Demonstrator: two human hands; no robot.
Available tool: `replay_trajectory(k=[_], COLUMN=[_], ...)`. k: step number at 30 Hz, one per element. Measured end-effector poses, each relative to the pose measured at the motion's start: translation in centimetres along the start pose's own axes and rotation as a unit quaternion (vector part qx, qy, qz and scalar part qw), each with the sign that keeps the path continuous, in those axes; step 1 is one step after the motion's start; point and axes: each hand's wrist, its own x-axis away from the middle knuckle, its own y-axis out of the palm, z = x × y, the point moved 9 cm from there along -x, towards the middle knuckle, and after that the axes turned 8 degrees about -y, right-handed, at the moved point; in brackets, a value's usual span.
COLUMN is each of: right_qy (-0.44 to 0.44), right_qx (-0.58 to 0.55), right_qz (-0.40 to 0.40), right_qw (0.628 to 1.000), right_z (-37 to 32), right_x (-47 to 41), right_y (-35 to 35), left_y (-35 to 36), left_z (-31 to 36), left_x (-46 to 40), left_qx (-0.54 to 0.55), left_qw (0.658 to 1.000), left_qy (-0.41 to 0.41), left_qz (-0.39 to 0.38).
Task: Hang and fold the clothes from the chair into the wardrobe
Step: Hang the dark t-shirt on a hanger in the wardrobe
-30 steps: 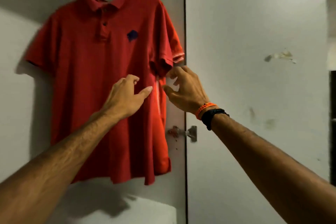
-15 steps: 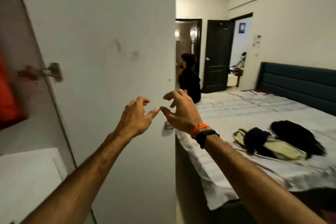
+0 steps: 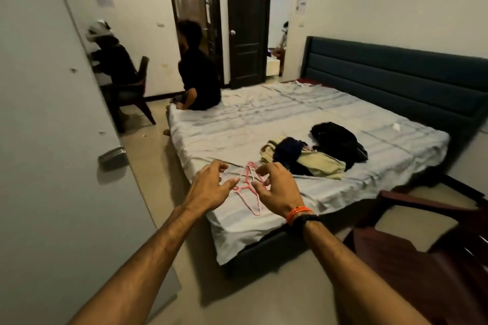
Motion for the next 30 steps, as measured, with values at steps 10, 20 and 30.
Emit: replay_trajectory(k=[10,20,30], right_qy=[0.176,0.277,0.294], right_qx=[0.021,0.018,-0.066], right_qz=[-0.023,-0.041,-0.107], right_qw=[0.984,0.960,0.947], right_z=[21.5,35.8,47.5], right_x=[-2.4,-7.6,-16.6], right_y=[2.0,3.6,8.4], left_y=[18.9,31.6,39.1], left_z=[0.1,1.2,-1.3], left_x=[-13.8,-26.3,-35.4], left_qx=[0.005,0.001,0.020], left_qw=[0.989,0.967,0.951], left_qy=[-0.018,-0.045,-0.154], left_qz=[-0.145,-0.251,-0.269])
